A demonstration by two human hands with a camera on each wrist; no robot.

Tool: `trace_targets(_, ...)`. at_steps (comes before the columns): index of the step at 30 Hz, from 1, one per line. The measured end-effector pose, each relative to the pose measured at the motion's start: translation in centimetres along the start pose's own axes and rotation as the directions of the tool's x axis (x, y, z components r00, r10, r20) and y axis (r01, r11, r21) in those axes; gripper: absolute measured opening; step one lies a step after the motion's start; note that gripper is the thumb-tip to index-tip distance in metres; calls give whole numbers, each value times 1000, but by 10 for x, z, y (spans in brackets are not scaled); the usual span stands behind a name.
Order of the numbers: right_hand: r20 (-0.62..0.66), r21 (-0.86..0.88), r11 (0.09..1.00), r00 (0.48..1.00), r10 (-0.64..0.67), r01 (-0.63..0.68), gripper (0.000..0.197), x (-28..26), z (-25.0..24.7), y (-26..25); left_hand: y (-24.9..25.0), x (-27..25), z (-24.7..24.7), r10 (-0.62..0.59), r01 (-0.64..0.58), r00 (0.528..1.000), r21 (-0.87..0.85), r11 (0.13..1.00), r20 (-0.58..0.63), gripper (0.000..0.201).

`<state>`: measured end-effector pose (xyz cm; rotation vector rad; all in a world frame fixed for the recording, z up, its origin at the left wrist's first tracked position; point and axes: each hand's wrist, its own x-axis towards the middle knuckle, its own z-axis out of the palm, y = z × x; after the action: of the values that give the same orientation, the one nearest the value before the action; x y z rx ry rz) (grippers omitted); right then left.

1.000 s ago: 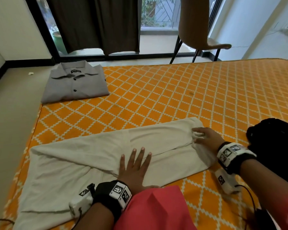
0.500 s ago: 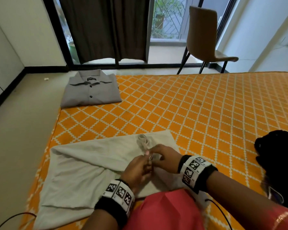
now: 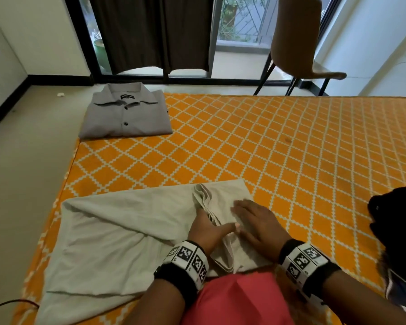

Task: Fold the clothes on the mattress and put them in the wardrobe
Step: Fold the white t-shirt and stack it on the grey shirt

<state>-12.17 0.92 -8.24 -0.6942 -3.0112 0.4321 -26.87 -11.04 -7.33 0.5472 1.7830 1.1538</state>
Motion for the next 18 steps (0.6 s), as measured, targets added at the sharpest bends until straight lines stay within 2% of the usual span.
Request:
trace_targets(2, 188, -105, 993, 979, 77, -58, 79, -3, 4, -3, 4, 3, 3, 6, -13, 997, 96, 995, 71, 69)
trace_targets(4, 233, -177, 975, 957, 175, -136, 92, -8, 7, 0, 11, 6, 7, 18, -47, 984, 162, 986, 177, 76)
trace_targets(6, 236, -198, 958, 938, 252, -208, 100, -12, 8, 5, 13, 11, 12, 37, -71, 974, 142, 987, 225, 78)
trace_targets(8, 240, -180, 948, 923, 302, -264, 101, -15, 6, 8, 15, 15, 14, 32, -42, 980, 43, 998, 199, 75)
trace_targets(12, 250, -202, 946, 921, 298, -252, 100, -20, 6, 7, 10, 13, 5, -44, 46, 998, -58, 997, 33, 69)
trace_targets(14, 274, -199, 949, 916, 293, -244, 107, -23, 8, 5, 2, 8, -2, -46, 46, 999, -11, 999, 8, 74)
trace_targets(18, 301, -185, 951, 907, 296, -249, 117, -23, 10, 3, -11, -5, -6, 1, -1, 1000, 195, 981, 3, 96)
